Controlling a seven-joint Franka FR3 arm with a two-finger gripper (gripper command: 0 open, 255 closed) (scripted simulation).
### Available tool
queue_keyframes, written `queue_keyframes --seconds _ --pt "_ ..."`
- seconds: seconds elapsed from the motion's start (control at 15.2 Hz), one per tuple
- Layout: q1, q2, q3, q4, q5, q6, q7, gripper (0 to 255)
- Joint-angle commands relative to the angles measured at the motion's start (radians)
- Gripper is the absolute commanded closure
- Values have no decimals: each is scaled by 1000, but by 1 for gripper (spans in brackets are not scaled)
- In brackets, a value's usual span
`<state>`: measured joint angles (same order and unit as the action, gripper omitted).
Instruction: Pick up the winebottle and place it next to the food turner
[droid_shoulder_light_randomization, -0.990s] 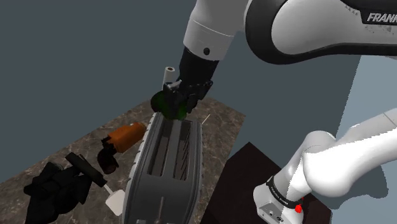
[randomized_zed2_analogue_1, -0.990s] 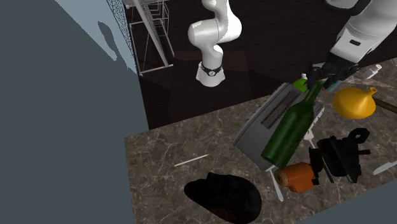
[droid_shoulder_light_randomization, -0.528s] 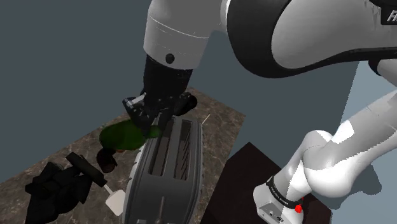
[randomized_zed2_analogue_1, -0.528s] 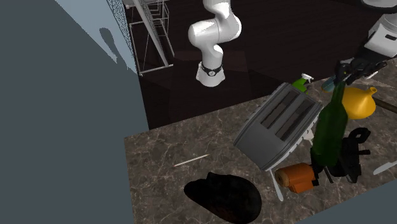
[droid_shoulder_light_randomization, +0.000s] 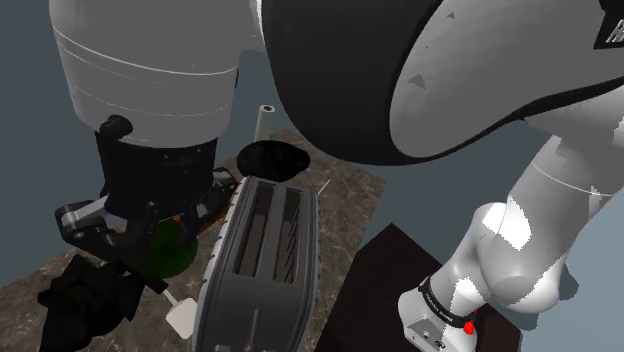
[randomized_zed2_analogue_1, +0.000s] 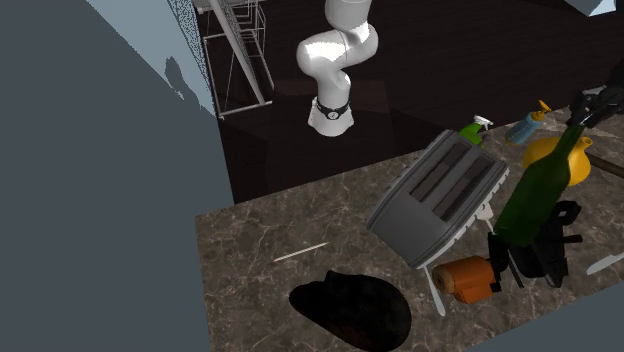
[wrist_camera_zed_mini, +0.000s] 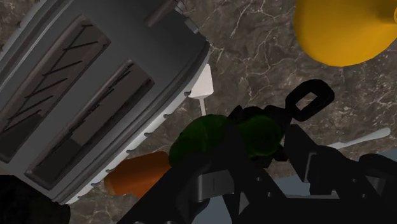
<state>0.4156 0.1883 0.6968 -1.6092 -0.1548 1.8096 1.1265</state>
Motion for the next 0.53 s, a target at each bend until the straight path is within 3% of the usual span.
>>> queue_keyframes --seconds 0.0,0.46 --pt "41 65 6 81 -46 -32 45 255" --pt "33 65 1 -14 -48 62 51 255"
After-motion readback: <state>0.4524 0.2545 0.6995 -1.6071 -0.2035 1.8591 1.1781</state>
